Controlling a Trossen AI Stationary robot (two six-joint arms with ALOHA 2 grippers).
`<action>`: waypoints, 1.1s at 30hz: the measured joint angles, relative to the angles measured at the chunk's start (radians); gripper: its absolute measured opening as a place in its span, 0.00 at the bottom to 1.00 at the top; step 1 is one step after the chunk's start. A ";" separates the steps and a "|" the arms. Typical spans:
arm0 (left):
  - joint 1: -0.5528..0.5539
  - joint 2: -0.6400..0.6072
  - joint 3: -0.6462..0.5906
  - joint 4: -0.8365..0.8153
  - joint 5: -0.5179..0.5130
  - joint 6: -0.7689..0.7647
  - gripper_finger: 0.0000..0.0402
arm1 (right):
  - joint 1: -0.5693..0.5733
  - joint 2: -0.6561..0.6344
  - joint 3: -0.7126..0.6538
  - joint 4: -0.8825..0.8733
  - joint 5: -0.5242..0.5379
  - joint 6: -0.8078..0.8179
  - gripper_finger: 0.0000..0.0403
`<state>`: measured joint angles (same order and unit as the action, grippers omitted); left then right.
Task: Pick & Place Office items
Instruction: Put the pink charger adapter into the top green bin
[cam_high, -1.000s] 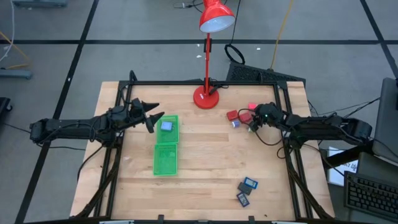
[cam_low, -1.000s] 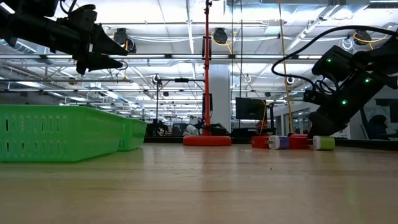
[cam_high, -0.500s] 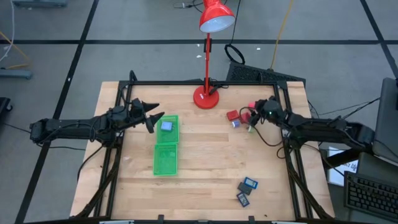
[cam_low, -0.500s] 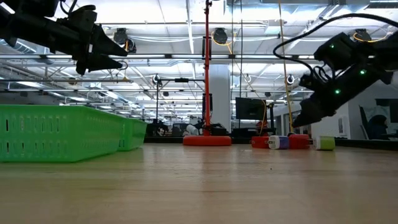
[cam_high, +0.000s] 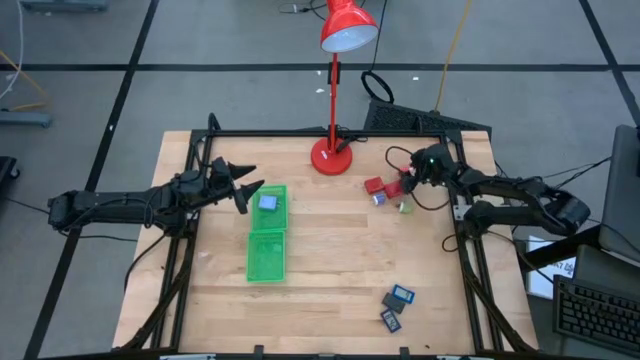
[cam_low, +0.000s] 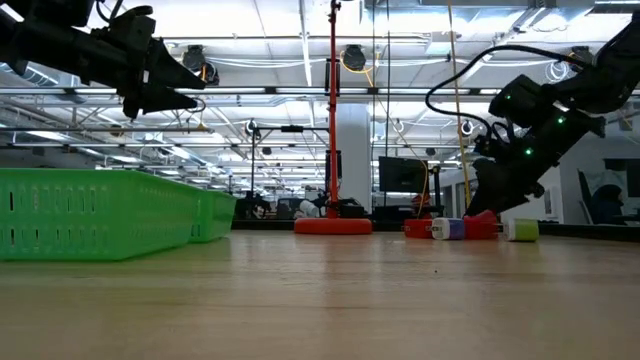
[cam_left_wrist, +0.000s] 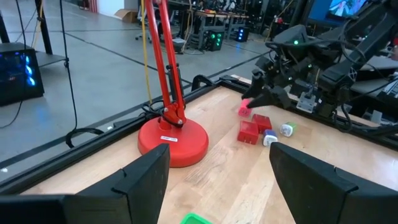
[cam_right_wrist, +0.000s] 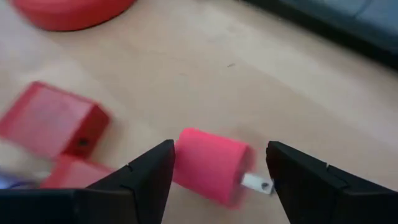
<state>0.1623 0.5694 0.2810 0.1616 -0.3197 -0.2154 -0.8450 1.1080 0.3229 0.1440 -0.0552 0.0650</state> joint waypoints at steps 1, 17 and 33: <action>0.000 0.000 0.000 0.000 0.000 0.005 0.68 | -0.001 0.000 0.000 -0.003 -0.032 0.008 0.60; 0.000 0.000 0.000 -0.004 0.000 0.011 0.68 | 0.002 -0.105 0.000 -0.139 -0.157 -0.081 0.60; 0.000 0.000 0.000 -0.010 -0.001 0.003 0.68 | 0.065 -0.118 0.000 -0.207 -0.214 0.213 0.60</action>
<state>0.1623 0.5696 0.2810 0.1516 -0.3202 -0.2127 -0.7803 0.9897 0.3233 -0.0627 -0.2697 0.2776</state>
